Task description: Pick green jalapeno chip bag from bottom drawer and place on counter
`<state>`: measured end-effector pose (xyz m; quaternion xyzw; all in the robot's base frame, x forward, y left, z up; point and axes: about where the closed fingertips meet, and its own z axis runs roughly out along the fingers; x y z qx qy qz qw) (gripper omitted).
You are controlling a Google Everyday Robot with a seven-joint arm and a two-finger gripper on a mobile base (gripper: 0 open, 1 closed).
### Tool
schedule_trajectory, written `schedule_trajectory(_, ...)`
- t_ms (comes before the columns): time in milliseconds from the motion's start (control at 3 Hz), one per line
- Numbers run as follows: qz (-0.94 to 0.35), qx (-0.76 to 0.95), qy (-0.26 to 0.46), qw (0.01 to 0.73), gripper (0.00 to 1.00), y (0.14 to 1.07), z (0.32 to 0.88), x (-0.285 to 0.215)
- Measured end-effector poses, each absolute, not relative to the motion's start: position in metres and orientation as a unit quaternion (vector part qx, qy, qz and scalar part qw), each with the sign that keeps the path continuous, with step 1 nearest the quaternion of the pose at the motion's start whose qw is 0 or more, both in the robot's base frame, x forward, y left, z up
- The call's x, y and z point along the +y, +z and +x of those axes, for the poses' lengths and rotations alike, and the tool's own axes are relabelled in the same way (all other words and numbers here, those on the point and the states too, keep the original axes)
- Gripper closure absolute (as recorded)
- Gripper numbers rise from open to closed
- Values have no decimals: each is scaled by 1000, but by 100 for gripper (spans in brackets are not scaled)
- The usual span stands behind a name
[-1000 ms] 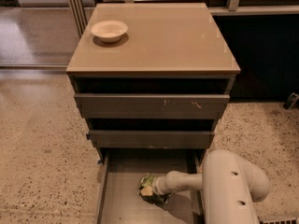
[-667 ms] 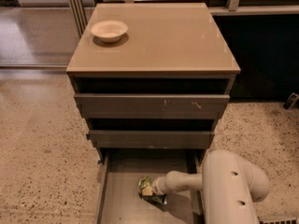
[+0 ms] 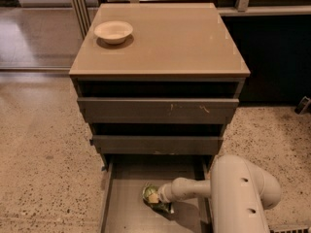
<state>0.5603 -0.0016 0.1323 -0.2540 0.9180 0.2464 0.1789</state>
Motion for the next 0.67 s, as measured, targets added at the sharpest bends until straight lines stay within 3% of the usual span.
schedule_trajectory(667,-272,876,331,222,100,238,553,-5)
